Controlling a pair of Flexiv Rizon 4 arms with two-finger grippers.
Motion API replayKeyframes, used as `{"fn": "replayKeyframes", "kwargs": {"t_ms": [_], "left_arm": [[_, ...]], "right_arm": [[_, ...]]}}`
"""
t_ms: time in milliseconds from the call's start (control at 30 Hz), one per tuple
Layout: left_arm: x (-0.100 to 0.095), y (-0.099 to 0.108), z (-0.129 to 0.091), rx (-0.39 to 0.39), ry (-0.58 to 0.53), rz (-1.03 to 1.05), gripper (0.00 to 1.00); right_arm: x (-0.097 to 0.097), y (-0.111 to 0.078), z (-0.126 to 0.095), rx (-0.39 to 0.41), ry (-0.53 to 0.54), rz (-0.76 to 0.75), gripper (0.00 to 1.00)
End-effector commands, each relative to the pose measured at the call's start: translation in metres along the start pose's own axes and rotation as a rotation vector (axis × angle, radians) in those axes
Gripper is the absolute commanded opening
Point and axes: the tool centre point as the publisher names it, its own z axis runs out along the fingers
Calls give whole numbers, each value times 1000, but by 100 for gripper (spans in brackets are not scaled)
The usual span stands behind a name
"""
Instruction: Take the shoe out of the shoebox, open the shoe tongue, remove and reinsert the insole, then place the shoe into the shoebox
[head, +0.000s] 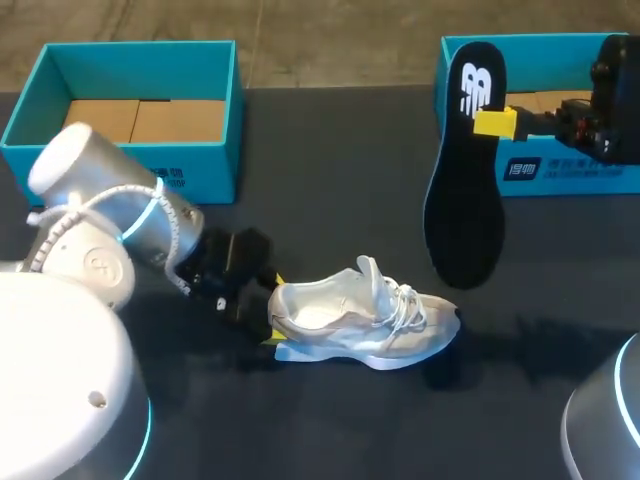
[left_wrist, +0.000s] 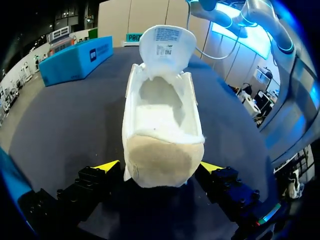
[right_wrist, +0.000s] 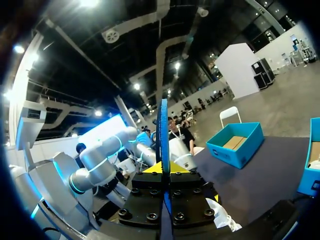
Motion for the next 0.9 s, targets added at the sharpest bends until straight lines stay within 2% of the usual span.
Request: {"fn": "replayKeyframes", "kwargs": {"t_ms": [33, 267, 400, 733, 900], "left_arm": [[-1, -4, 0, -162, 1, -2, 100], [-1, -4, 0, -162, 1, -2, 100], [3, -8, -10, -232, 14, 42, 100], [3, -15, -18, -494, -29, 42, 100], [6, -17, -20, -568, -42, 25, 100]], "right_arm": [[0, -1, 1, 0, -2, 1, 0], [0, -1, 1, 0, -2, 1, 0], [0, -1, 1, 0, -2, 1, 0], [0, -1, 1, 0, -2, 1, 0], [0, -1, 1, 0, -2, 1, 0]]}}
